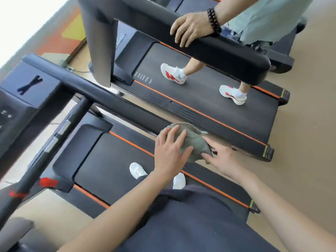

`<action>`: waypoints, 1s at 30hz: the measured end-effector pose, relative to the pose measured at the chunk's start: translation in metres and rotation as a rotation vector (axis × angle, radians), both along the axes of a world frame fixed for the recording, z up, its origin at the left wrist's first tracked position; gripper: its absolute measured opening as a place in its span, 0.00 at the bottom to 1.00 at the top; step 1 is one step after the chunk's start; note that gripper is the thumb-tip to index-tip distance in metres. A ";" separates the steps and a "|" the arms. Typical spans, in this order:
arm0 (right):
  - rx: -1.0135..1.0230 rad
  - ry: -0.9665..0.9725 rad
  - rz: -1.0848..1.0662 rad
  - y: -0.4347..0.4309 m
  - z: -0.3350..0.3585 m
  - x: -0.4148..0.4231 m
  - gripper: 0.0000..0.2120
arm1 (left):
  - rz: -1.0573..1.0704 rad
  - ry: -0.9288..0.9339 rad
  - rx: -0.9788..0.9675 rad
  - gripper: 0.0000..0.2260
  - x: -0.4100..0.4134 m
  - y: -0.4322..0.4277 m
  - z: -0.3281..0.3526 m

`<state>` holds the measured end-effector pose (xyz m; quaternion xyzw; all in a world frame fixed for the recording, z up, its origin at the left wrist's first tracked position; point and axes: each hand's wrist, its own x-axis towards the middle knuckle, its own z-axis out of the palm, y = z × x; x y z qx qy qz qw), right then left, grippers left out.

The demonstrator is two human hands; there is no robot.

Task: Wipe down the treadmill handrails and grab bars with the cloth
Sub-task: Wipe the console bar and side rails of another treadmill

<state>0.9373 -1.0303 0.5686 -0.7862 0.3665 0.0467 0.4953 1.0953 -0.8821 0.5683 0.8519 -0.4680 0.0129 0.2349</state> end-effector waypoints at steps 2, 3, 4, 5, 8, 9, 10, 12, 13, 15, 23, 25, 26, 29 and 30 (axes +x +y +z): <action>0.064 -0.003 -0.033 -0.001 -0.001 0.000 0.30 | -0.080 -0.045 0.081 0.23 0.017 -0.013 0.004; 0.086 -0.003 -0.035 -0.003 -0.002 0.000 0.29 | -0.129 -0.051 0.133 0.23 0.025 -0.019 0.008; 0.106 0.003 -0.025 -0.005 -0.002 0.000 0.29 | -0.183 -0.034 0.200 0.23 0.034 -0.026 0.013; 0.126 0.012 -0.008 -0.008 -0.001 0.000 0.28 | -0.241 0.004 0.281 0.26 0.043 -0.032 0.018; 0.134 0.060 -0.002 -0.019 0.001 0.001 0.25 | -0.390 0.122 0.528 0.33 0.066 -0.050 0.032; 0.114 0.061 -0.029 -0.021 0.002 0.001 0.24 | -0.431 0.157 0.565 0.32 0.072 -0.055 0.035; 0.104 0.047 -0.062 -0.021 0.005 0.002 0.23 | -0.474 0.191 0.572 0.31 0.077 -0.060 0.038; 0.152 0.010 -0.119 -0.019 0.010 0.006 0.19 | -0.587 0.255 0.573 0.27 0.085 -0.071 0.039; 0.187 -0.007 -0.127 -0.017 0.012 0.008 0.18 | -0.643 0.298 0.599 0.26 0.088 -0.077 0.039; 0.206 -0.007 -0.114 -0.014 0.012 0.011 0.16 | -0.716 0.416 0.709 0.25 0.095 -0.092 0.038; 0.354 0.207 -0.079 -0.026 0.017 0.037 0.25 | -0.900 0.661 1.061 0.26 0.135 -0.137 0.021; 0.341 0.275 -0.025 -0.032 0.021 0.047 0.27 | -0.919 0.709 1.112 0.29 0.144 -0.141 0.016; 0.353 0.307 -0.013 -0.036 0.022 0.053 0.28 | -0.929 0.726 1.137 0.30 0.148 -0.144 0.013; 0.433 0.389 -0.001 -0.045 0.020 0.070 0.28 | -0.932 0.769 1.192 0.32 0.160 -0.148 0.005; 0.453 0.418 0.008 -0.047 0.019 0.075 0.27 | -0.928 0.783 1.203 0.33 0.165 -0.148 0.003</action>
